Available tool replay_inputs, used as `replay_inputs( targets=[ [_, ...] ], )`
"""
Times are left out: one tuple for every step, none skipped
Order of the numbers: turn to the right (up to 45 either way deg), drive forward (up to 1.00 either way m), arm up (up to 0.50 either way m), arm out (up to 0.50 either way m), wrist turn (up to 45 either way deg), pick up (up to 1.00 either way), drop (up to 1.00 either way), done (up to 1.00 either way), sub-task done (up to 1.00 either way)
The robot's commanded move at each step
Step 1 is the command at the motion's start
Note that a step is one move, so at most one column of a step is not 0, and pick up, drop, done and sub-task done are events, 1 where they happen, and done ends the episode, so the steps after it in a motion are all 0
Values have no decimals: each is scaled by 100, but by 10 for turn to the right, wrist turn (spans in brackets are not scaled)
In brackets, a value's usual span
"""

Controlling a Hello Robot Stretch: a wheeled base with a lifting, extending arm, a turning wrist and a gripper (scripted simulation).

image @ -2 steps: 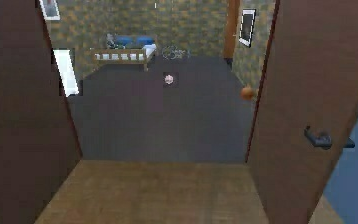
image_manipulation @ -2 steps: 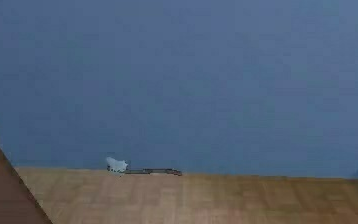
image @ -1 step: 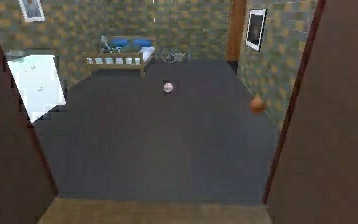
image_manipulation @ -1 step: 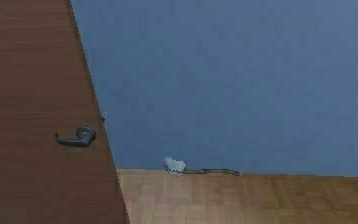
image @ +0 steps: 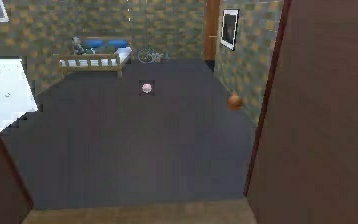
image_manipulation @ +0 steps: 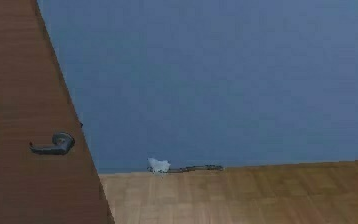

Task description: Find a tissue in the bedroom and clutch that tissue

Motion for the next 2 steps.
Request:
replay_inputs(
  targets=[
    [0,100,0,0,0,0,0,0,0],
    [30,0,0,0,0,0,0,0,0]
  ],
)
